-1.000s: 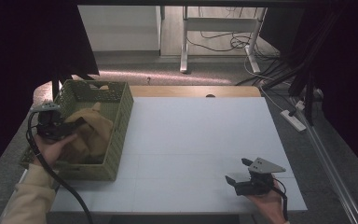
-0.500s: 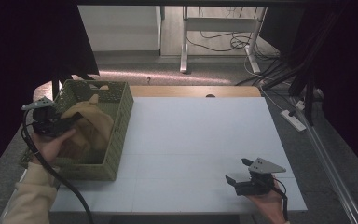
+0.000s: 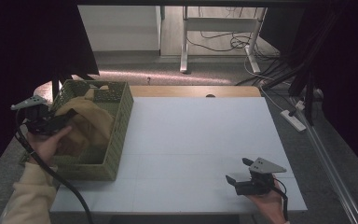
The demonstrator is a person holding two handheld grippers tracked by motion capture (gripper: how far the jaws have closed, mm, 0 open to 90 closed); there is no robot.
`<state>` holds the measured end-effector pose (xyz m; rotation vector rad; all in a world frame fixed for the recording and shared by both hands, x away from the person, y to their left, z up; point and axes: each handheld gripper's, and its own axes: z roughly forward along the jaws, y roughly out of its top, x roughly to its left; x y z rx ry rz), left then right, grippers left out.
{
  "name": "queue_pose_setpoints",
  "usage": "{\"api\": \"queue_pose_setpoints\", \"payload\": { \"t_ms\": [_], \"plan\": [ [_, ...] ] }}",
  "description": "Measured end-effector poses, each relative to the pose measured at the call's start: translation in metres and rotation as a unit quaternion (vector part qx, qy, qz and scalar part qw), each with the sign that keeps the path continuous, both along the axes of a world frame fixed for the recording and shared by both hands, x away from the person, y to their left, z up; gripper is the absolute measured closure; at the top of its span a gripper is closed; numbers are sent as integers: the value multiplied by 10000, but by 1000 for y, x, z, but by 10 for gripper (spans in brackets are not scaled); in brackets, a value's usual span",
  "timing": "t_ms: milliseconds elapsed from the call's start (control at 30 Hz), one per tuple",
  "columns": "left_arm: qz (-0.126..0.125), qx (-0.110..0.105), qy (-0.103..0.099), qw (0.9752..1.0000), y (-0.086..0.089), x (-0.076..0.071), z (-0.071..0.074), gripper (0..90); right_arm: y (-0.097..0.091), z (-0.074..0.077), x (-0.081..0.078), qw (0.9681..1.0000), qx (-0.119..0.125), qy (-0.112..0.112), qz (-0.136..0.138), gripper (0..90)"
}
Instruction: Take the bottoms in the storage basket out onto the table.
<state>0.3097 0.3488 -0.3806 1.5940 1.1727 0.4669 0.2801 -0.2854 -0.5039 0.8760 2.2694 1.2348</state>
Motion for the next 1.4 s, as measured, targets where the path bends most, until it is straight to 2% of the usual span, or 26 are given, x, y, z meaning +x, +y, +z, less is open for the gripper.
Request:
{"api": "queue_pose_setpoints", "payload": {
  "t_ms": [467,1000,1233,1400],
  "plan": [
    [141,-279,-251,9992,8,-5,12,842,0,0,0,10000,4,5,-18,74],
    [148,-385,-364,9985,10,-8,20,842,0,0,0,10000,-9,12,-40,74],
    [140,-388,-445,9982,10,-9,29,842,0,0,0,10000,-9,11,-32,74],
    [122,-505,-523,9973,11,-10,35,842,0,-1,0,10000,-8,25,-31,74]
  ]
}}
